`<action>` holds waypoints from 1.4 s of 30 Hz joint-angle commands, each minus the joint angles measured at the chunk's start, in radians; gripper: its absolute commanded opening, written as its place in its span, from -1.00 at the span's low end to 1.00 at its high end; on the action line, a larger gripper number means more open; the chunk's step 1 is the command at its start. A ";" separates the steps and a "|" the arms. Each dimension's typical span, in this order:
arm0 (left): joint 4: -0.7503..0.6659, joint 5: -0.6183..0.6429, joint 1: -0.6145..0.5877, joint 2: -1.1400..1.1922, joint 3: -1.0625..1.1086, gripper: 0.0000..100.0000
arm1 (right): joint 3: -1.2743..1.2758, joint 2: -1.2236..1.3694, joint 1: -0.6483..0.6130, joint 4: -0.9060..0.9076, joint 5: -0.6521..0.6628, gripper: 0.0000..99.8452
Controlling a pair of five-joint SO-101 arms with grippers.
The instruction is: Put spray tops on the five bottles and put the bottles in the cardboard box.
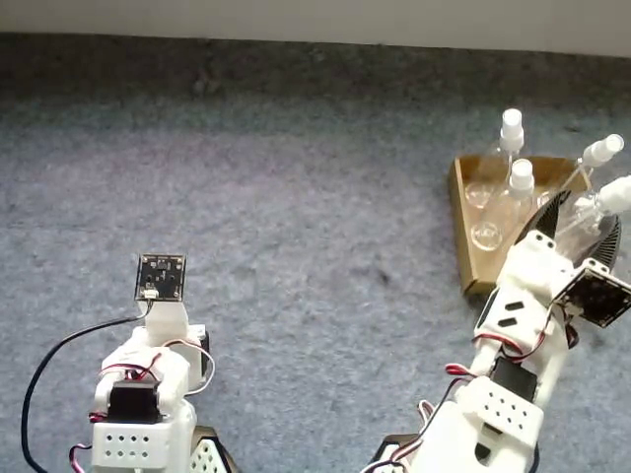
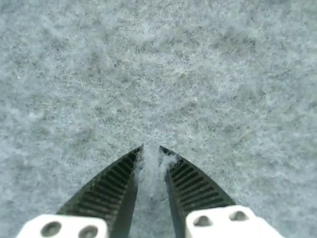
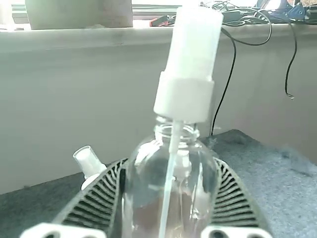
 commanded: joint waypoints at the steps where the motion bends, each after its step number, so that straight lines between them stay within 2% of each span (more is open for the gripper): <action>1: 0.005 -0.006 0.019 -0.007 0.022 -0.99 | -0.012 0.001 0.013 -0.044 -0.006 -0.76; 8: 0.005 -0.006 0.019 -0.007 0.022 -0.99 | -0.019 0.004 0.013 -0.044 -0.003 -0.76; 12: 0.005 -0.006 0.019 -0.007 0.022 -0.99 | -0.030 0.004 -0.005 -0.044 0.106 -0.76; 17: 0.005 -0.006 0.019 -0.007 0.022 -0.99 | -0.041 0.019 -0.013 -0.044 0.120 -0.76; 27: 0.005 -0.006 0.019 -0.007 0.022 -0.99 | -0.318 0.308 0.033 -0.045 0.110 -0.76; 37: 0.005 -0.006 0.019 -0.007 0.022 -0.99 | -0.338 0.332 -0.053 -0.045 0.114 -0.76; 42: 0.005 -0.006 0.019 -0.007 0.022 -0.99 | -0.366 0.481 -0.045 -0.058 0.118 -0.76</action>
